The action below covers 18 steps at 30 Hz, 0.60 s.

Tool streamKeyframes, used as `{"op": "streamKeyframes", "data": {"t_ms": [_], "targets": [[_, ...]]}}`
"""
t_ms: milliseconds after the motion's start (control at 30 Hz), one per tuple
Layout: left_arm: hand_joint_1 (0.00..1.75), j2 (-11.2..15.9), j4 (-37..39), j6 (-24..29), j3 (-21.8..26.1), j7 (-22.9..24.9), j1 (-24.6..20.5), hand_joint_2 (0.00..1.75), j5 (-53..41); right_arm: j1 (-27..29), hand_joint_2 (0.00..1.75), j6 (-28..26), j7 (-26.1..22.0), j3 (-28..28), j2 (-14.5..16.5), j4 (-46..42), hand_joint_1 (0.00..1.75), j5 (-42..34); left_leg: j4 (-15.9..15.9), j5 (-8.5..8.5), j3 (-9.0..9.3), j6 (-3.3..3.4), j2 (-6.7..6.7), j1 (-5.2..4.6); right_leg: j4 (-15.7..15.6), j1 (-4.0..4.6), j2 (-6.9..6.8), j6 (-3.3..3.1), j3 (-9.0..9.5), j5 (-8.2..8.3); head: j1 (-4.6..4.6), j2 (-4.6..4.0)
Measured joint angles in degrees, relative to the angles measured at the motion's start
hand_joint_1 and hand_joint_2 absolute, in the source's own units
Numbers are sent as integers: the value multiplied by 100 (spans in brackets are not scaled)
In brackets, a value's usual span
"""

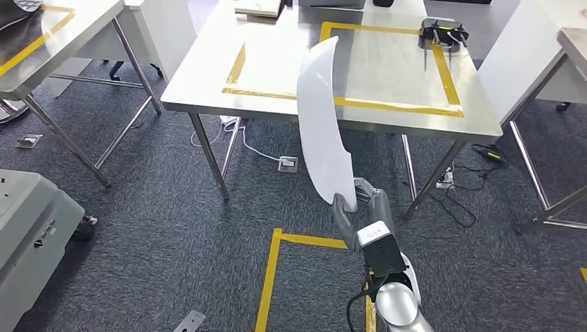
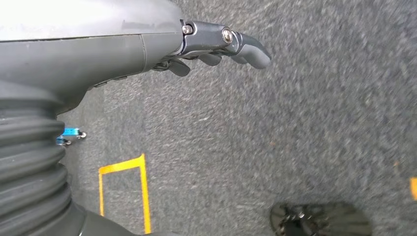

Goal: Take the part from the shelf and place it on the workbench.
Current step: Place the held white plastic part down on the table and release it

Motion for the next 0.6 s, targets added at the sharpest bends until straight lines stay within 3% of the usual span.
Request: {"op": "streamKeyframes", "data": {"t_ms": [67, 100, 133, 167, 233, 267, 333, 433, 500, 600], "targets": [[0, 3, 2, 3, 0, 0, 1, 175, 0, -10, 175, -2, 1, 1, -1, 1, 175, -3, 0, -52, 40, 33, -3, -14, 745, 1, 1, 21, -509, -239, 9, 0], [0, 2, 3, 4, 0, 0, 10, 175, -1, -5, 175, -2, 3, 1, -2, 2, 175, -5, 1, -81, 66, 37, -6, -21, 963, 2, 1, 17, -702, -258, 10, 0], [0, 2, 4, 4, 0, 1, 20, 175, -3, -2, 175, -2, 4, 1, -3, 2, 175, -6, 3, -116, 105, 35, -11, -28, 966, 5, 1, 0, -790, -153, 11, 0], [0, 2, 4, 5, 0, 1, 25, 175, -9, -1, 175, -2, 5, 1, -4, 2, 175, -8, 4, -154, 159, 29, -17, -33, 742, 11, 1, -29, -759, 69, 12, 0], [0, -3, 4, 6, 0, 1, 26, 175, -28, -2, 175, -4, 5, 1, -4, 2, 175, -16, 3, -240, 275, 8, -26, -44, -32, 44, -2, -121, -505, 593, 11, 0], [0, -7, 4, 7, 0, 2, 22, 175, -39, -6, 175, -7, 7, 1, -5, 1, 175, -22, 1, -277, 305, -13, -33, -49, -353, 68, -2, -161, -393, 674, 16, 0], [0, -13, 5, 5, 0, 4, 17, 175, -56, -7, 175, -14, 13, 2, -7, -2, 175, -34, 10, -322, 332, -75, -36, -58, -617, 97, 1, -209, -294, 653, 23, 0], [0, -10, 0, 2, 0, -1, 10, 175, -69, 8, 175, -34, 19, 3, -4, -15, 175, -41, 174, -356, 334, -168, -16, -58, -689, 62, 10, -272, -153, 657, 24, 0], [0, -8, -4, 0, 0, -10, -6, 175, -72, 12, 175, -38, 17, 3, 2, -31, 175, -40, 657, -468, 68, -221, 2, -43, -708, 37, 6, -319, -27, 601, 5, 0], [0, -5, -2, 0, 0, -8, 10, 175, -72, 42, 175, -39, 23, 3, 4, -37, 175, -41, 1537, -775, -586, -278, 7, -13, -707, 30, 10, -342, 124, 456, -13, 0]]}}
